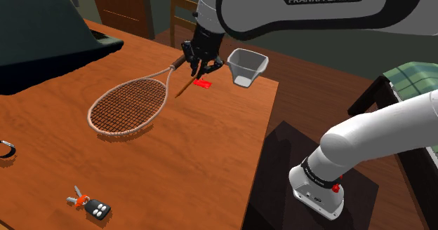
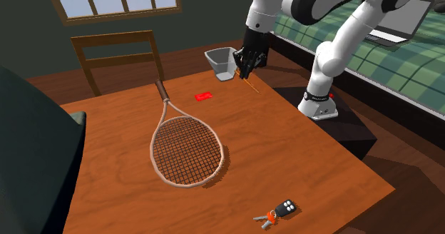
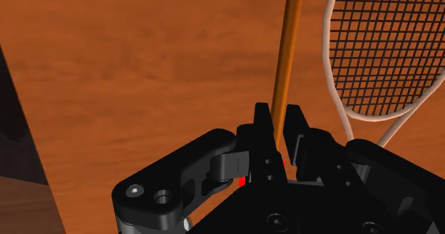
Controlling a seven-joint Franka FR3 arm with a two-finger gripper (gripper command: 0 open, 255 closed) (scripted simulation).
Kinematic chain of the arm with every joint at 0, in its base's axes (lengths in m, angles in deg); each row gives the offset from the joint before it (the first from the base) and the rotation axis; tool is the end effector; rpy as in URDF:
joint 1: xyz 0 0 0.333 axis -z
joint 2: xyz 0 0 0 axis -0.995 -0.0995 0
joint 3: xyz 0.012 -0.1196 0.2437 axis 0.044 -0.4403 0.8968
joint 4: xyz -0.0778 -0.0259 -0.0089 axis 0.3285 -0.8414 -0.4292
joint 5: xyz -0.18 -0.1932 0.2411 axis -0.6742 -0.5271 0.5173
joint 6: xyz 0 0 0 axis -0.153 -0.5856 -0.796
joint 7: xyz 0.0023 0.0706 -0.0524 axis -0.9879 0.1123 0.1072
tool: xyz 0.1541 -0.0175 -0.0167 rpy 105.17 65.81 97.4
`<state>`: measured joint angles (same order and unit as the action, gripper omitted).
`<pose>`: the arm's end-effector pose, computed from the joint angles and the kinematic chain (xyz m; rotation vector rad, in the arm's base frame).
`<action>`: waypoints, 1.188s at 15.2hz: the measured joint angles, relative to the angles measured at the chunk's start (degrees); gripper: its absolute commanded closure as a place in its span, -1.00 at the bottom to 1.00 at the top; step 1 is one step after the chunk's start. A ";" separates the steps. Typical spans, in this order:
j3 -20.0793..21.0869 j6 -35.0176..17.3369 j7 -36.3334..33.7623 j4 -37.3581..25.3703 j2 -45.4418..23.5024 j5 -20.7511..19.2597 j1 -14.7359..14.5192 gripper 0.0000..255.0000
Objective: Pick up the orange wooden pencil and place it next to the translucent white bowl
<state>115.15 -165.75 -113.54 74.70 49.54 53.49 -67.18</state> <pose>0.4223 0.2173 0.4692 -2.4528 1.6483 -0.2167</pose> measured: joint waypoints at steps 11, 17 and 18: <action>-16.18 3.12 17.21 12.56 12.65 2.66 -0.94 1.00; -24.32 4.78 25.88 17.32 17.23 0.80 0.64 1.00; -25.84 5.06 27.50 17.84 17.71 0.25 1.13 1.00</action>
<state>89.32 -160.69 -86.04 92.54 67.25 53.74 -66.05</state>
